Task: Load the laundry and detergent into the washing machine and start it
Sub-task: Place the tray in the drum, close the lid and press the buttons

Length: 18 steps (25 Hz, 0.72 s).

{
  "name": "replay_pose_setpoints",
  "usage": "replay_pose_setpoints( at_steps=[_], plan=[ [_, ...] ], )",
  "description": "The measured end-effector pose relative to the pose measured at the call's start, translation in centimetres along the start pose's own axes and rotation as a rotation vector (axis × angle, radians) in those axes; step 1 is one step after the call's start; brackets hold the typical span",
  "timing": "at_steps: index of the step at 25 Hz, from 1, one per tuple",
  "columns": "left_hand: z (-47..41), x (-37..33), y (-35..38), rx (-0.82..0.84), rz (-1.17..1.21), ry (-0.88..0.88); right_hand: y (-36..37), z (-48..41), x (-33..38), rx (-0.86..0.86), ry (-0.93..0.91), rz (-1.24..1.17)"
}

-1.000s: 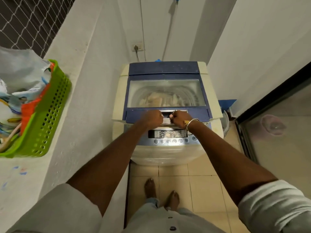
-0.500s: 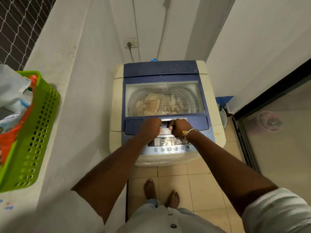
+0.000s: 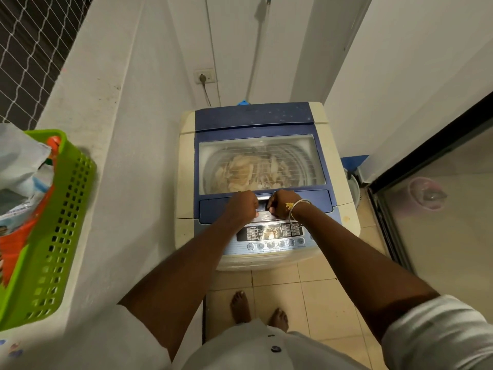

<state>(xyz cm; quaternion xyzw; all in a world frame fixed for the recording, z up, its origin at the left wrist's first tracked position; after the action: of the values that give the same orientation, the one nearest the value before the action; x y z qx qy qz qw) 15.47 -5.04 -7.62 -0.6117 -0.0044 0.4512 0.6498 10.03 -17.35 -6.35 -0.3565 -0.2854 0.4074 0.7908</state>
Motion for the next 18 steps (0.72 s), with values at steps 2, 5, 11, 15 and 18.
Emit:
replay_pose_setpoints(
  at_steps=[2, 5, 11, 15, 18],
  plan=[
    [-0.1, 0.2, -0.1, 0.003, 0.017, -0.009, 0.0, -0.1, 0.1, 0.005, 0.005, 0.021],
    [0.1, 0.4, 0.0, -0.009, 0.032, -0.022, -0.1, 0.0, 0.1, -0.018, 0.016, -0.011],
    [1.4, 0.5, 0.2, -0.085, 0.089, 0.035, -0.2, 1.6, -0.3, -0.117, 0.075, -0.161],
    [3.1, -0.3, 0.4, -0.167, 0.135, 0.102, 0.1, 4.0, -0.7, -0.236, 0.086, -0.252],
    [5.3, -1.4, 0.7, -0.337, 0.078, 0.172, 0.0, 6.5, -0.8, -0.353, 0.042, -0.331]
  ],
)
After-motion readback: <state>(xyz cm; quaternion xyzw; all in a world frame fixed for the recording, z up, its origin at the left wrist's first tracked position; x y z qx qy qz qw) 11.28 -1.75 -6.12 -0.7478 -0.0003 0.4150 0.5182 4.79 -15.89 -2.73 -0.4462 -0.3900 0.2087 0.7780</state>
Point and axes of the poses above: each hand's wrist, its own z-axis away from the middle knuckle, its own y-axis out of the palm, x = y × z, the point moved 6 cm from there along -z, towards the middle knuckle, and after that the axes turned 14 degrees about y, right-handed, at the moved point
